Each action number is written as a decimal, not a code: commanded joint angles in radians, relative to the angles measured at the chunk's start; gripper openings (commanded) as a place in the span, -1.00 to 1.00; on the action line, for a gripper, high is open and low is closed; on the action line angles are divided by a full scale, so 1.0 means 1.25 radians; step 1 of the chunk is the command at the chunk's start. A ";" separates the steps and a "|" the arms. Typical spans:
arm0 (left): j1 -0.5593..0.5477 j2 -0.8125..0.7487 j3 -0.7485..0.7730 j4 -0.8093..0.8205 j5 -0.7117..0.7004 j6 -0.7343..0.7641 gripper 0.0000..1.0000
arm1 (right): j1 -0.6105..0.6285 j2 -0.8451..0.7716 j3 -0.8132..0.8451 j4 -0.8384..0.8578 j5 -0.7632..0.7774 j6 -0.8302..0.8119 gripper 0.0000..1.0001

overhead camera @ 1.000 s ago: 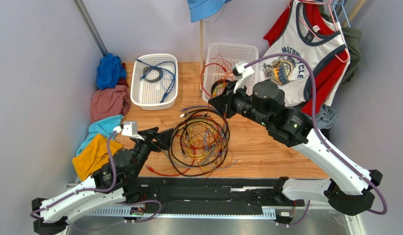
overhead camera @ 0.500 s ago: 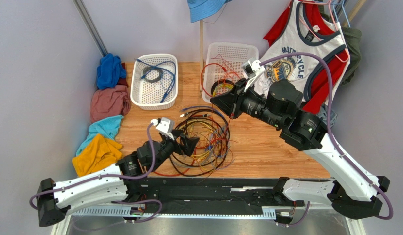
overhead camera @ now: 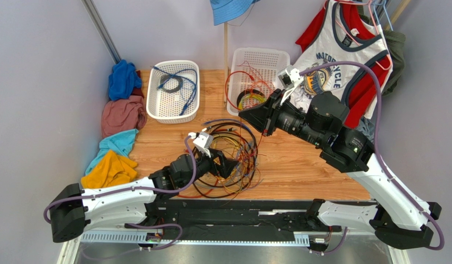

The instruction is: Untangle the cables

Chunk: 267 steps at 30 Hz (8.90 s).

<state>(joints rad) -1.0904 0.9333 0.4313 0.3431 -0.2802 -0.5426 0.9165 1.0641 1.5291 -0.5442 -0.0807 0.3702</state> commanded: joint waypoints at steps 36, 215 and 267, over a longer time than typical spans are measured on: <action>0.221 0.111 -0.117 -0.278 -0.121 -0.338 -1.00 | 0.004 -0.044 0.292 0.146 0.184 -0.166 -1.00; 0.210 -0.269 -0.011 -0.453 0.010 -0.296 0.82 | -0.331 0.406 0.342 0.292 0.217 -0.116 -1.00; 0.212 -0.223 0.255 -0.731 -0.275 -0.133 0.98 | -0.062 0.003 -0.655 0.451 0.182 0.099 0.27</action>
<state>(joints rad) -0.8295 0.6407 0.7872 -0.5484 -0.6460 -0.7261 0.7395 1.1561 0.7437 0.0093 0.1204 0.5259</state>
